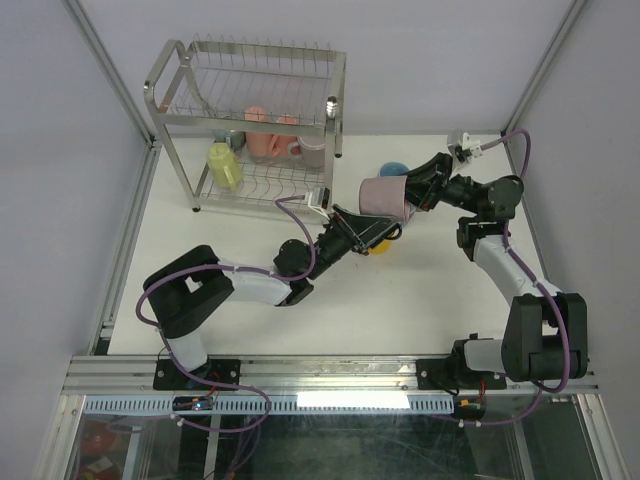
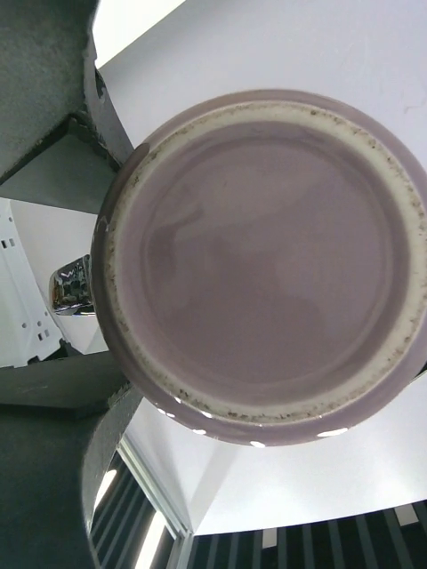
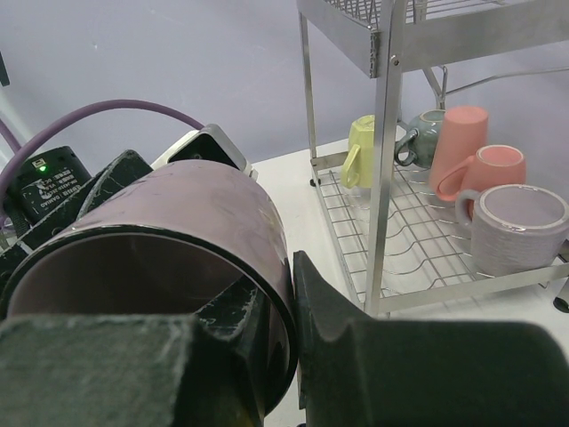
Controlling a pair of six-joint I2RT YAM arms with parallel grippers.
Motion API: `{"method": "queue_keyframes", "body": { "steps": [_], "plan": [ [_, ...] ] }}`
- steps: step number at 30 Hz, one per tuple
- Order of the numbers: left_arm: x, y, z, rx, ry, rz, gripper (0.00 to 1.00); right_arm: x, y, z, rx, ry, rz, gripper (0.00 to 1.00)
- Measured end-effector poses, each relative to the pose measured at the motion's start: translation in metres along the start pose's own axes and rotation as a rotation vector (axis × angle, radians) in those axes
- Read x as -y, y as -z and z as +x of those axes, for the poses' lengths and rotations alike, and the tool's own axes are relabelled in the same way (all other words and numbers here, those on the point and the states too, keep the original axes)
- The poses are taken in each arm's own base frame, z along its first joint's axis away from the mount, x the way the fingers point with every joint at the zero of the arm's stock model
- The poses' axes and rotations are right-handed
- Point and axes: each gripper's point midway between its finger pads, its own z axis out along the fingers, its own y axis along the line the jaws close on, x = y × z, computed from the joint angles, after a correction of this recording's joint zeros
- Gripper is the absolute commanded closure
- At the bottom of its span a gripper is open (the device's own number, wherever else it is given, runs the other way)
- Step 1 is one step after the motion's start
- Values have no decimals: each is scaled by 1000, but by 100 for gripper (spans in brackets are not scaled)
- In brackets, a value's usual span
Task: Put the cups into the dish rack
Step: Turn the cup upside down in the dish rack.
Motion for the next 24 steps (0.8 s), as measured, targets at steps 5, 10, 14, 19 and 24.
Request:
{"method": "queue_keyframes", "body": {
  "steps": [5, 10, 14, 19, 24],
  "plan": [
    [1, 0, 3, -6, 10, 3, 50, 0, 0, 0, 0, 0, 0, 100],
    [0, -1, 4, -12, 17, 2, 56, 0, 0, 1, 0, 0, 0, 100],
    [0, -1, 6, -20, 21, 3, 73, 0, 0, 1, 2, 1, 2, 100],
    [3, -1, 10, -30, 50, 9, 100, 1, 0, 0, 5, 24, 1, 99],
    [4, 0, 13, -41, 32, 20, 100, -4, 1, -4, 9, 60, -4, 61]
  ]
}}
